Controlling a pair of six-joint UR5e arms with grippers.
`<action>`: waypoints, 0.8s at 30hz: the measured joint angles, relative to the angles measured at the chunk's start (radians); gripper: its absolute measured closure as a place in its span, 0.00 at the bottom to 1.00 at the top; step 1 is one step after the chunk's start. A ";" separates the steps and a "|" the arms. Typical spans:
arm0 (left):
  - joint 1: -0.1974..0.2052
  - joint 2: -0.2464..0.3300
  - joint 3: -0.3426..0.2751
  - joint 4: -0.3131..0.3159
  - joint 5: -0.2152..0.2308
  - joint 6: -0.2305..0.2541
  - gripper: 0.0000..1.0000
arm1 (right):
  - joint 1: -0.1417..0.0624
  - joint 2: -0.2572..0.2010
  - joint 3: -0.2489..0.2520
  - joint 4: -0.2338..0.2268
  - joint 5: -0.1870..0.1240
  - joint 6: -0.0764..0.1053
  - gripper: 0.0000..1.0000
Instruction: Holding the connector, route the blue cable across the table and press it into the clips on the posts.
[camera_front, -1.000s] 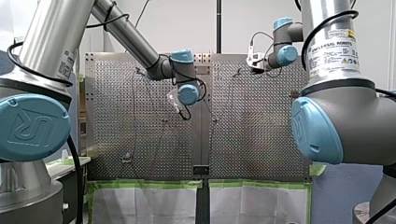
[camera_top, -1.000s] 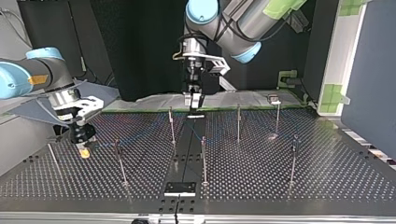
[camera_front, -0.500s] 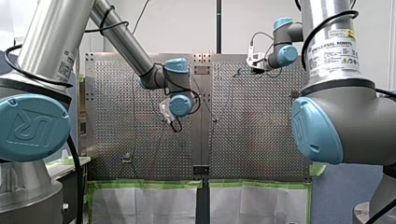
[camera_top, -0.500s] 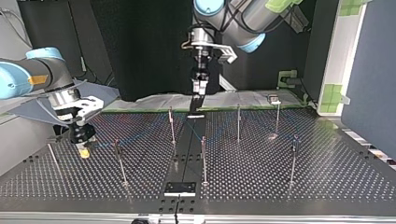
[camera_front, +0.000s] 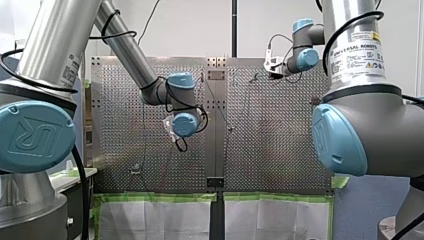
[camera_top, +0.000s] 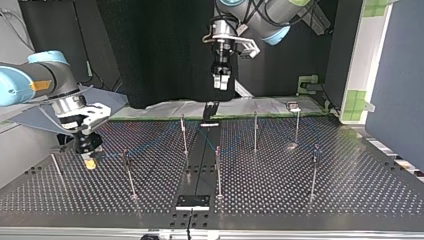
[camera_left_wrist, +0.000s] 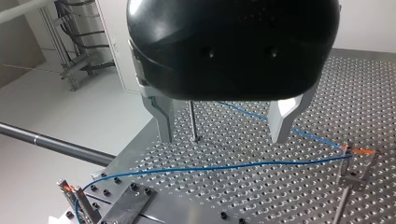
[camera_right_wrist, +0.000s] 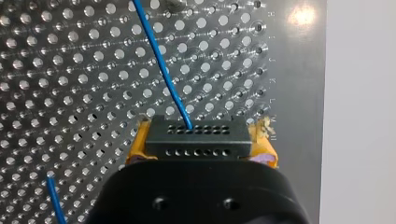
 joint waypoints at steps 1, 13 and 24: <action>0.000 0.000 -0.007 0.007 0.001 0.000 0.00 | 0.000 0.000 0.000 0.000 0.001 0.000 1.00; 0.000 0.000 -0.108 0.108 0.000 0.000 0.00 | 0.000 -0.001 0.000 0.007 0.023 0.000 1.00; 0.000 0.000 -0.201 0.161 0.000 0.000 0.00 | 0.008 -0.001 0.000 0.016 0.035 -0.001 1.00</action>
